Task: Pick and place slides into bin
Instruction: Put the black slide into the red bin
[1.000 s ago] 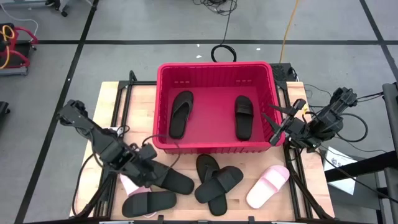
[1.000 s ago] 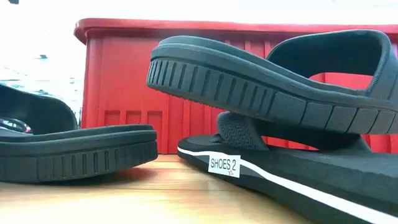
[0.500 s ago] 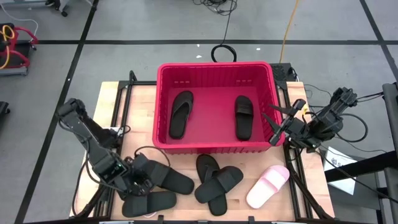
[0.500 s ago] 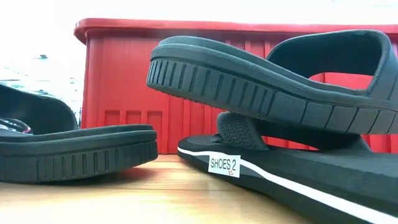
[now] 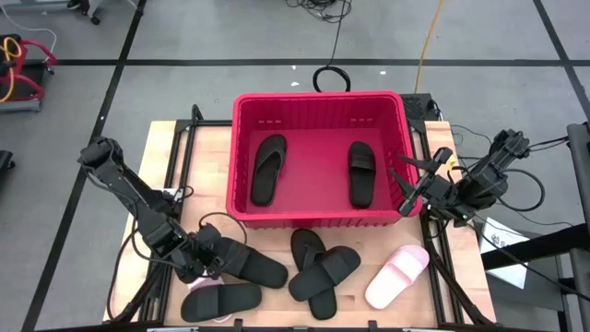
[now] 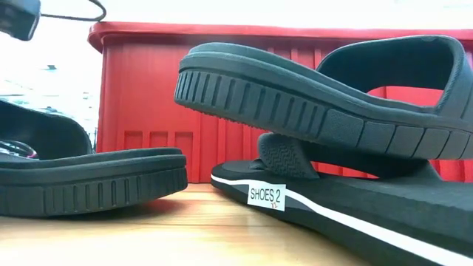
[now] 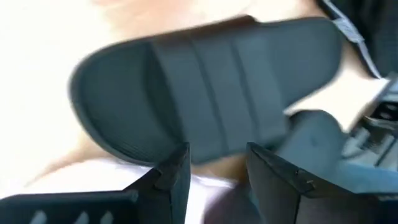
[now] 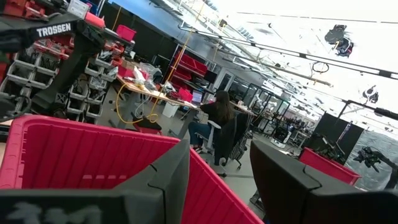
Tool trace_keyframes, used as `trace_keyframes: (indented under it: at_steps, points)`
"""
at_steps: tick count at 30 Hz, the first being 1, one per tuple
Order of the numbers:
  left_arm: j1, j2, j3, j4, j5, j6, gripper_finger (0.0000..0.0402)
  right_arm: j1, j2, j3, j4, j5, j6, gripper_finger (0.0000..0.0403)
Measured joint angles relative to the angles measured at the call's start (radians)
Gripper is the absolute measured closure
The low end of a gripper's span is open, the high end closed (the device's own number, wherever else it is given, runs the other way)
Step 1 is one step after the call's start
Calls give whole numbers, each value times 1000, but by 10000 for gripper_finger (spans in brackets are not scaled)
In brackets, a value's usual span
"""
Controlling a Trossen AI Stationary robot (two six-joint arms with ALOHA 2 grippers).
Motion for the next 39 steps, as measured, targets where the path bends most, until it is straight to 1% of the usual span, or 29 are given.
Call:
trace_keyframes:
  at_steps: [2, 7, 13, 15, 24, 29, 35, 37, 39]
  points:
    - [0, -6, -39, 37, -4, -7, 252, 0, 1, 0, 0, 0, 0, 243]
    - [1, -10, -140, 200, -6, 13, 252, 0, 3, 0, 0, 0, 12, 243]
    - [3, -11, -183, 230, -15, 11, 252, 0, 3, 0, 0, 0, 19, 243]
    - [3, -11, -196, 267, -19, 15, 252, 0, 3, 0, 0, 0, 19, 243]
    - [3, -11, -312, 597, -38, 50, 252, 0, 3, 0, 0, 0, 19, 243]
    - [4, -10, -372, 751, -107, 58, 252, 0, 3, 0, 0, 0, 35, 243]
    - [4, -10, -380, 772, -119, 65, 257, 0, 3, 0, 0, 0, 38, 243]
    - [5, -10, -380, 772, -118, 66, 274, 0, 3, 0, 0, 0, 38, 243]
    - [5, -10, -380, 772, -118, 69, 302, 0, 3, 0, 0, 0, 37, 243]
